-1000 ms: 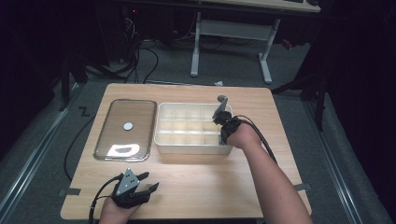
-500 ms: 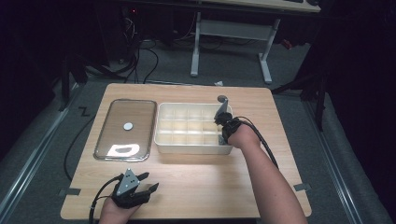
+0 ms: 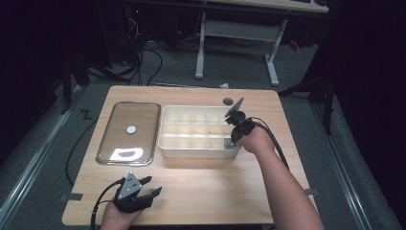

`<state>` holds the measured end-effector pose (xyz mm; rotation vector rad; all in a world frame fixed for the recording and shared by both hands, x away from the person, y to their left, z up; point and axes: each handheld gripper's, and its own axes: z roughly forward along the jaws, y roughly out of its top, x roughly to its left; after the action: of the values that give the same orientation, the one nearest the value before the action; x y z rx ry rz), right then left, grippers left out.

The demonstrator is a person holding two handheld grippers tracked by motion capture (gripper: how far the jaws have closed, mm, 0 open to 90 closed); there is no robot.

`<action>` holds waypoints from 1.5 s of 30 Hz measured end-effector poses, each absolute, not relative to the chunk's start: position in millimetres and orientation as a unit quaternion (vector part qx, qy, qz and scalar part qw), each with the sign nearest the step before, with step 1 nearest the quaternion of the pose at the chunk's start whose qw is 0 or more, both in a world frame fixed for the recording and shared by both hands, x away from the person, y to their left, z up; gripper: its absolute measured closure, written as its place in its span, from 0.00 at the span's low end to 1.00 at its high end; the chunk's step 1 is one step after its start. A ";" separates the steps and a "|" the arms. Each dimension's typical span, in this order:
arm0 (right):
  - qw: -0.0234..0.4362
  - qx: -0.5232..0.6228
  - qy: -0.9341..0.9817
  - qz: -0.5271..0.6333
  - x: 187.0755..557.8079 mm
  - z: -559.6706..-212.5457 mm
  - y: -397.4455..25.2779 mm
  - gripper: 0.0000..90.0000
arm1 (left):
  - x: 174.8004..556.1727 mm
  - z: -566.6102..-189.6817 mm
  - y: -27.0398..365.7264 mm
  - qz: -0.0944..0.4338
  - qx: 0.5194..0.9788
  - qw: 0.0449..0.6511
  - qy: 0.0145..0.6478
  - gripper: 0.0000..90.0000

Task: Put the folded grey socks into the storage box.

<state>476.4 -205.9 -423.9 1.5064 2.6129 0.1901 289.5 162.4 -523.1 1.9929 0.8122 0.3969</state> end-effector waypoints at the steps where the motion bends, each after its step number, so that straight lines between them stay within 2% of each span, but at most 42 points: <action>1: 0.060 0.504 0.859 0.068 473.1 -420.4 -205.8 0.93 | 289.7 -523.2 162.5 0.161 0.809 0.459 0.330 0.49; 7: 0.053 0.499 0.858 0.109 463.3 -411.9 -212.6 0.78 | 289.7 -524.3 161.2 0.157 0.812 0.456 0.328 0.49; 18: 0.068 0.516 0.841 0.150 451.5 -411.5 -229.0 0.69 | 289.5 -523.9 159.0 0.156 0.812 0.460 0.324 0.49; 29: 0.104 0.502 0.832 0.213 422.3 -411.8 -234.3 0.57 | 289.6 -524.5 157.5 0.157 0.813 0.459 0.322 0.48; 33: 0.118 0.497 0.824 0.244 407.6 -414.7 -235.1 0.53 | 289.5 -524.7 157.2 0.157 0.813 0.459 0.322 0.48; 37: 0.113 0.491 0.819 0.274 390.3 -422.5 -233.1 0.48 | 290.3 -525.7 157.9 0.150 0.813 0.459 0.325 0.48; 45: 0.149 0.466 0.809 0.325 351.4 -449.4 -223.2 0.36 | 290.9 -525.5 157.2 0.156 0.811 0.460 0.327 0.48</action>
<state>351.4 -223.2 -449.4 1.3399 2.3255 0.9333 290.9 157.2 -525.5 1.9964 0.8054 0.3829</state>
